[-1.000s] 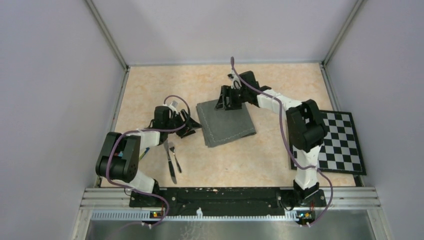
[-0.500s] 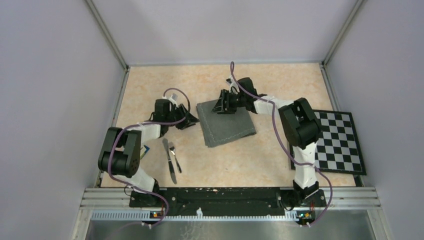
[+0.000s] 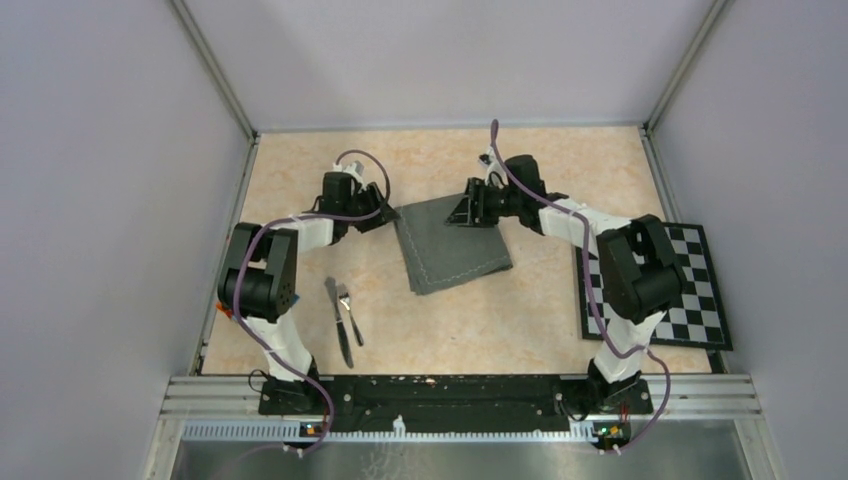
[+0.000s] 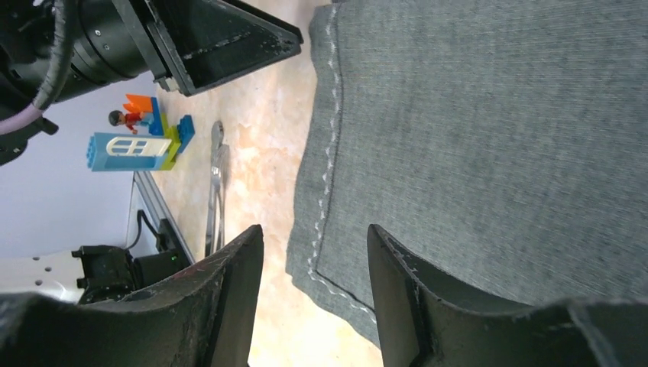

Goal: Fold the napkin into a case and place the utensils inside
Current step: Smooth out the square-folded napkin at the center of the board.

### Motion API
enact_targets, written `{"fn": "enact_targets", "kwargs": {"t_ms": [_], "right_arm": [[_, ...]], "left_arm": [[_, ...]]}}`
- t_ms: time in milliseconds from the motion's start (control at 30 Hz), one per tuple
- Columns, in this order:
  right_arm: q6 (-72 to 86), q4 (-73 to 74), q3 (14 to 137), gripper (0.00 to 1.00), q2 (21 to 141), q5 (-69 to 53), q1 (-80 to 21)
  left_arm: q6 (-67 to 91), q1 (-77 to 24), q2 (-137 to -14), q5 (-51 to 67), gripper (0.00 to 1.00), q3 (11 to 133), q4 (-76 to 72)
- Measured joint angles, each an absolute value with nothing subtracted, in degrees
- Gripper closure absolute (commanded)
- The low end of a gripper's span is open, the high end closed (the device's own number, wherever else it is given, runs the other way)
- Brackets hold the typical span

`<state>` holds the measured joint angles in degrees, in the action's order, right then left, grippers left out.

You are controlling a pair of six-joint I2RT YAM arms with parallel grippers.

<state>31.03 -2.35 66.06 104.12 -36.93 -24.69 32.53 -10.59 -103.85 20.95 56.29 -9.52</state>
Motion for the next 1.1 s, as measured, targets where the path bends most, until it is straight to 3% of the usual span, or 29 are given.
{"fn": "enact_targets", "kwargs": {"t_ms": [300, 500, 633, 833, 1100], "right_arm": [[30.4, -2.4, 63.0, 0.5, 103.6, -38.1, -22.1], [30.0, -2.5, 63.0, 0.5, 103.6, -38.7, -22.0], [30.0, -2.5, 63.0, 0.51, 103.6, -38.8, -22.0], [30.0, -2.6, 62.5, 0.52, 103.6, -38.9, -22.0], [30.0, -3.5, 62.2, 0.53, 103.6, -39.2, -22.0]], "left_arm": [[31.9, -10.6, -107.0, 21.4, 0.55, 57.4, -9.0], [32.0, -10.8, -108.3, 21.9, 0.66, 59.2, -9.2], [31.9, -11.0, -108.3, 22.0, 0.77, 59.7, -9.4], [31.7, -11.4, -108.6, 22.2, 1.0, 60.9, -9.4], [31.3, -11.7, -108.6, 22.2, 1.0, 62.3, -9.0]]}}
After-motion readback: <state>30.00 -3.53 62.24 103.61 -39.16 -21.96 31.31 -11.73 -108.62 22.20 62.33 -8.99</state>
